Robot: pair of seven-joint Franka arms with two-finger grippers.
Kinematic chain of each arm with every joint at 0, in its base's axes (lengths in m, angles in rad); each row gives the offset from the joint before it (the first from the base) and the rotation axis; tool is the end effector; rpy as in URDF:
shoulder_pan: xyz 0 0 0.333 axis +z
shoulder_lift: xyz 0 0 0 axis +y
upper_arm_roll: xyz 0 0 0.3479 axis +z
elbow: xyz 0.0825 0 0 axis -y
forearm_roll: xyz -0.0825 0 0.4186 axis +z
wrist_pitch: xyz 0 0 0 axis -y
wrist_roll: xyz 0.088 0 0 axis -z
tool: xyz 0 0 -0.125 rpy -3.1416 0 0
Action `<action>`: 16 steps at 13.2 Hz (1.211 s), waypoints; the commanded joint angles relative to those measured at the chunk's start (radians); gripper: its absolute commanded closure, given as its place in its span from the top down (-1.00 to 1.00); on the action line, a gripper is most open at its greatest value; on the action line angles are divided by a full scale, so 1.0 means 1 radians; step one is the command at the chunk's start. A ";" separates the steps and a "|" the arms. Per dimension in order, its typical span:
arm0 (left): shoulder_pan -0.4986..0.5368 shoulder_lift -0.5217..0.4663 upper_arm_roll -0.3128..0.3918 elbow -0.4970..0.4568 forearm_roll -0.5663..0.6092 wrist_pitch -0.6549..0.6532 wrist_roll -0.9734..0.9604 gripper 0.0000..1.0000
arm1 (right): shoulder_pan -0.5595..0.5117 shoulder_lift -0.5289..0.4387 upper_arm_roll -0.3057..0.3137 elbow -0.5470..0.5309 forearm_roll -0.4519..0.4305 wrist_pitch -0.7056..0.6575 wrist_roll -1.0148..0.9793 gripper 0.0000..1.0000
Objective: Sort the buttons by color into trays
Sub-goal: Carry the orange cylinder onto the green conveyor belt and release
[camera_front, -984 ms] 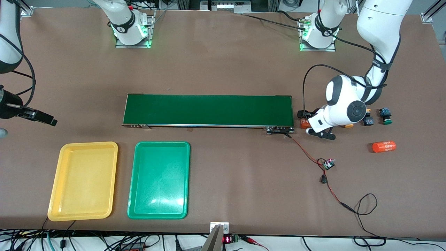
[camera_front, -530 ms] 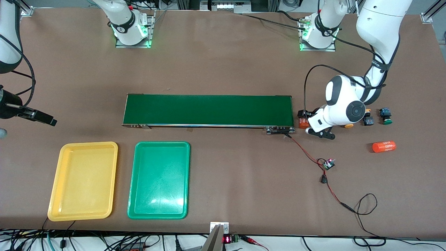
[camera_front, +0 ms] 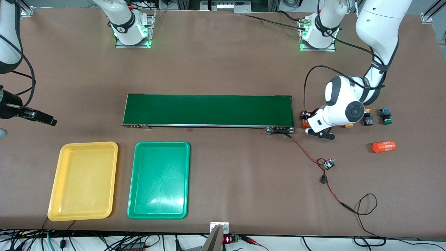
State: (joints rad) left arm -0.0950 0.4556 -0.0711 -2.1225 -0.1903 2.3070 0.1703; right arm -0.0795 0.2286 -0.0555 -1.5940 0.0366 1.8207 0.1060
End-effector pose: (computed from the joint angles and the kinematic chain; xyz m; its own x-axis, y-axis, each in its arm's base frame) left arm 0.5634 -0.1023 0.1565 0.9468 -0.2014 -0.2508 -0.1598 -0.9712 0.1769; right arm 0.6676 -0.0839 0.5038 0.9692 -0.2460 -0.0040 -0.2461 -0.9690 -0.0226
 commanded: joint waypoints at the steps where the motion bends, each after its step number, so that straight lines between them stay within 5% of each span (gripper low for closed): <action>1: 0.011 -0.050 -0.003 -0.004 -0.008 0.000 0.012 -1.00 | -0.008 0.009 0.005 0.019 0.008 -0.006 -0.016 1.00; 5: 0.015 -0.190 -0.003 -0.002 -0.003 -0.061 0.113 -1.00 | -0.008 0.009 0.005 0.019 0.008 -0.006 -0.016 1.00; 9: 0.012 -0.215 -0.061 -0.011 -0.001 -0.101 0.664 -1.00 | -0.006 0.011 0.005 0.019 0.008 -0.006 -0.016 1.00; 14: -0.023 -0.225 -0.142 -0.011 0.012 -0.113 0.725 -1.00 | -0.008 0.014 0.005 0.019 0.008 -0.004 -0.016 1.00; 16: -0.035 -0.224 -0.151 -0.004 0.128 -0.103 0.802 -1.00 | -0.008 0.014 0.005 0.020 0.006 -0.006 -0.016 1.00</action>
State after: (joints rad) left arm -0.1222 0.2512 -0.2201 -2.1260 -0.1397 2.2101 0.8935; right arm -0.0796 0.2315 -0.0552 -1.5940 0.0366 1.8207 0.1052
